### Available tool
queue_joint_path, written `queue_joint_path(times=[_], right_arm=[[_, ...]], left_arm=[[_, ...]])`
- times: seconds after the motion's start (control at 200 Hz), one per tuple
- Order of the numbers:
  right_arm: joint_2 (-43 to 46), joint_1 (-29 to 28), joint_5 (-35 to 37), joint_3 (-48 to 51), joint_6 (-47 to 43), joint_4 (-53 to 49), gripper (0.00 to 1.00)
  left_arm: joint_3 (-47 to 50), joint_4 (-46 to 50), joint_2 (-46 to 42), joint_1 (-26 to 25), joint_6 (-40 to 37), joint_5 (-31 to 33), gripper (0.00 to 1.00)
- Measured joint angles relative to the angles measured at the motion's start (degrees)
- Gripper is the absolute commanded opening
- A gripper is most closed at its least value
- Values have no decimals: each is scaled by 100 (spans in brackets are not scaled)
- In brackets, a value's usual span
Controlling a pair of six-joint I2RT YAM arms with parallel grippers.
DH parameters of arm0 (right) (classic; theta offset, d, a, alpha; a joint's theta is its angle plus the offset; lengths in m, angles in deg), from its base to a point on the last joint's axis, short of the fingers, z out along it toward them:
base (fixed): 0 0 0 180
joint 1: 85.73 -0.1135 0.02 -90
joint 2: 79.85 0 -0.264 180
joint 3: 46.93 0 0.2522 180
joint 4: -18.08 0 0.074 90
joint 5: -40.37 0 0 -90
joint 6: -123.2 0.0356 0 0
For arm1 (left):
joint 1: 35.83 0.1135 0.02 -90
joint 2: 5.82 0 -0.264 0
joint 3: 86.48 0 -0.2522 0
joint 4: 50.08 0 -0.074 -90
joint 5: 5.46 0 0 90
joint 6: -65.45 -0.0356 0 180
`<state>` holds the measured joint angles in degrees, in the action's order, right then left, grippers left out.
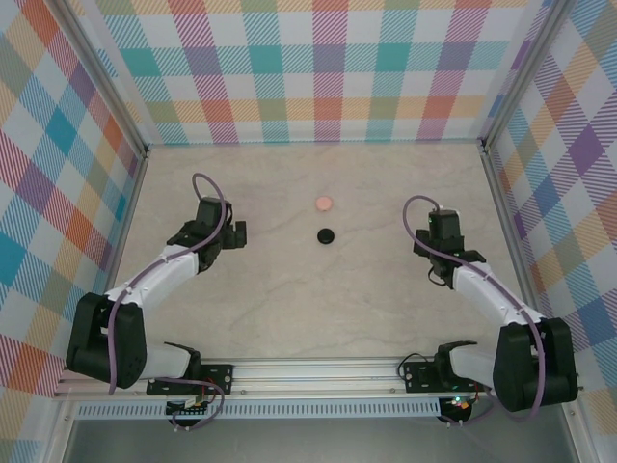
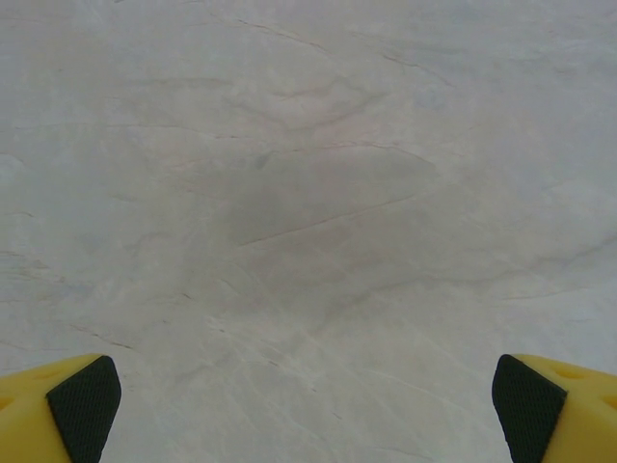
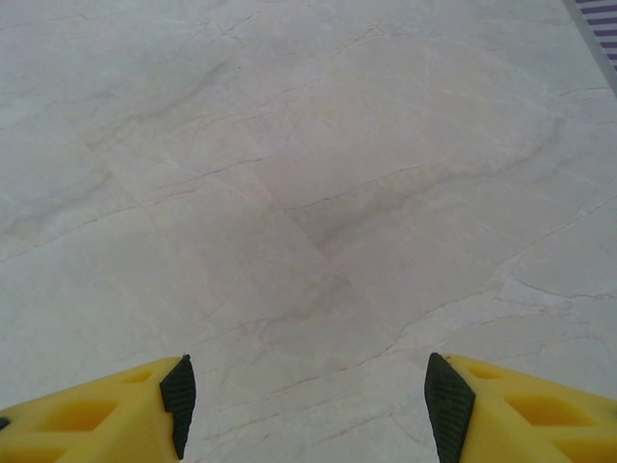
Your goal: Insert wireless bluetooth earbuds into charging case
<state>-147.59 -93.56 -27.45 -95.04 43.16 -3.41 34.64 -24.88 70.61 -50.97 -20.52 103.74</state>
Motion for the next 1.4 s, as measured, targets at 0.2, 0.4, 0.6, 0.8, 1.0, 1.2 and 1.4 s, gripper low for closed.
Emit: queue_joint_path(times=[0.2,0.4,0.6,0.8,1.0,1.2,1.4], right_arm=[[-2,540,-678,695,-284,1187,73],[-81,791,-1325,1117,-498,2398,74],[-476,890,-1823,1213,-507,3390,73],[-785,894,-2133,1294,-551,4190,74],[-1279,894,-2282,1292,-638,4760,76],[-1899,894,-2400,1268,-675,5195,79],[-1958,894,-2505,1178,-789,5169,100]], left_arm=[[702,-1154,0,304,-551,-136,100],[1388,-2586,122,640,-715,-800,100],[1884,-3827,494,789,-761,-1366,100],[2026,-4819,820,898,-839,-1720,100],[2199,-5499,1115,977,-839,-1917,100],[2232,-5652,1279,1005,-782,-1805,100],[2199,-5643,1290,1058,-682,-1633,100]])
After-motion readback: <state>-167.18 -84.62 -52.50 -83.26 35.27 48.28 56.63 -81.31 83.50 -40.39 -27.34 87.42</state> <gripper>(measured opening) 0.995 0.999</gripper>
